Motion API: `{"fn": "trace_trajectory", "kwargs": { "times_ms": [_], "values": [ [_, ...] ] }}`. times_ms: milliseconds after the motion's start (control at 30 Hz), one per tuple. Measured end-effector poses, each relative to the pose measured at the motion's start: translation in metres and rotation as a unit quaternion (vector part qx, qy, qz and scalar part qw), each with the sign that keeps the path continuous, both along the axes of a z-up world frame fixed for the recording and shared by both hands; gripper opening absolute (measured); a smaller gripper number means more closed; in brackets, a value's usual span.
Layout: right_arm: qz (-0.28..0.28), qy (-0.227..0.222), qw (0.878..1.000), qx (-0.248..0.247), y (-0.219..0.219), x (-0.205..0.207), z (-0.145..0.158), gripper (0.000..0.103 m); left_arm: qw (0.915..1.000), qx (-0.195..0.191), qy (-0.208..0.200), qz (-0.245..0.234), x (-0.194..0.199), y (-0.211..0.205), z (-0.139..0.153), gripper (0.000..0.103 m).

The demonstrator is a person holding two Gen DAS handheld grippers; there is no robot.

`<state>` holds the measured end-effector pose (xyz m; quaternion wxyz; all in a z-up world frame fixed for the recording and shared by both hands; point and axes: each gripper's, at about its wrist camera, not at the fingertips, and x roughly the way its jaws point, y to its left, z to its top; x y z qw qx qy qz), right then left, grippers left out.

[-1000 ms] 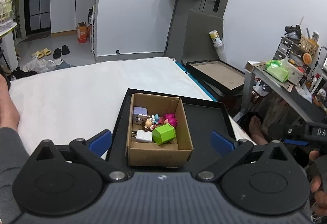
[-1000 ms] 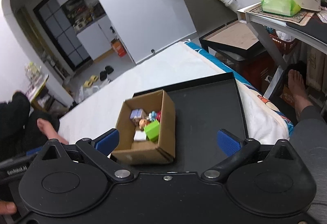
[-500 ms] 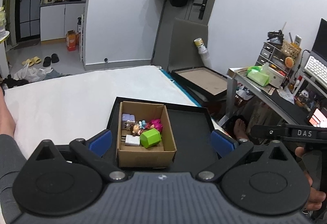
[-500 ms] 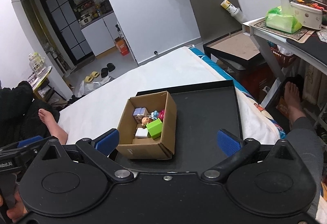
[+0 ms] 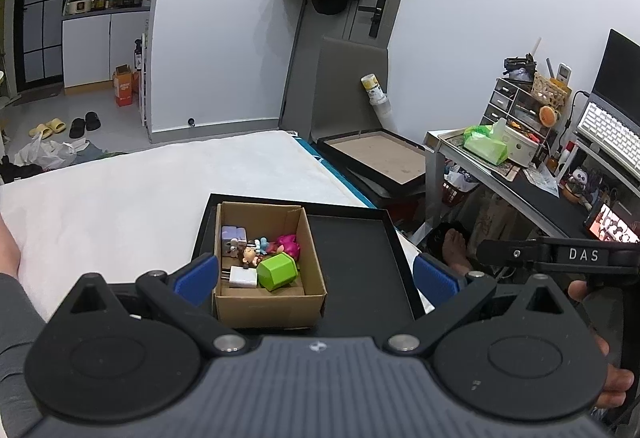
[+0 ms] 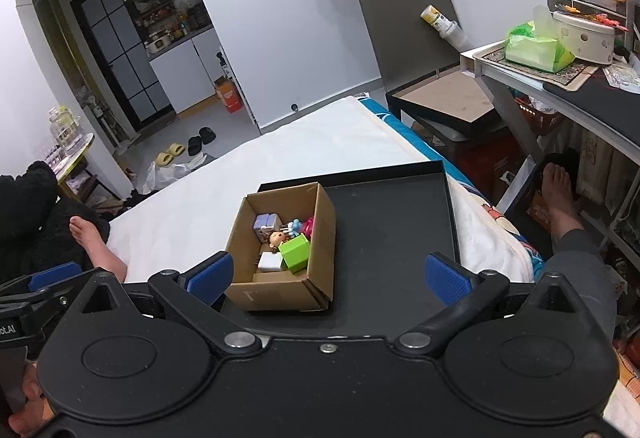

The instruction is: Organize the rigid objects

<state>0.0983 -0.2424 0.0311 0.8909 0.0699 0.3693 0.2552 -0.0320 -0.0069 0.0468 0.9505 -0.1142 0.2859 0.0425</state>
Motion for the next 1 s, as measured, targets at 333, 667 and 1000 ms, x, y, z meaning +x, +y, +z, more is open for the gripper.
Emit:
{"fn": "trace_trajectory", "kwargs": {
  "times_ms": [333, 667, 1000],
  "values": [
    [0.008, -0.003, 1.000, 0.000, 0.0005, -0.0007, -0.0010, 0.103, 1.0000, 0.001, 0.003, -0.002, 0.0005, -0.0017, -0.0027, 0.102],
    [0.002, -0.001, 1.000, 0.000, -0.0010, 0.0001, -0.0009, 0.103, 1.0000, -0.004, 0.008, -0.003, 0.0028, -0.0012, -0.0071, 0.102],
    [0.002, 0.002, 1.000, 0.001, -0.0016, 0.0004, -0.0021, 0.103, 0.9999, -0.005, 0.015, 0.000, 0.0039, -0.0008, -0.0104, 0.102]
  ]
}}
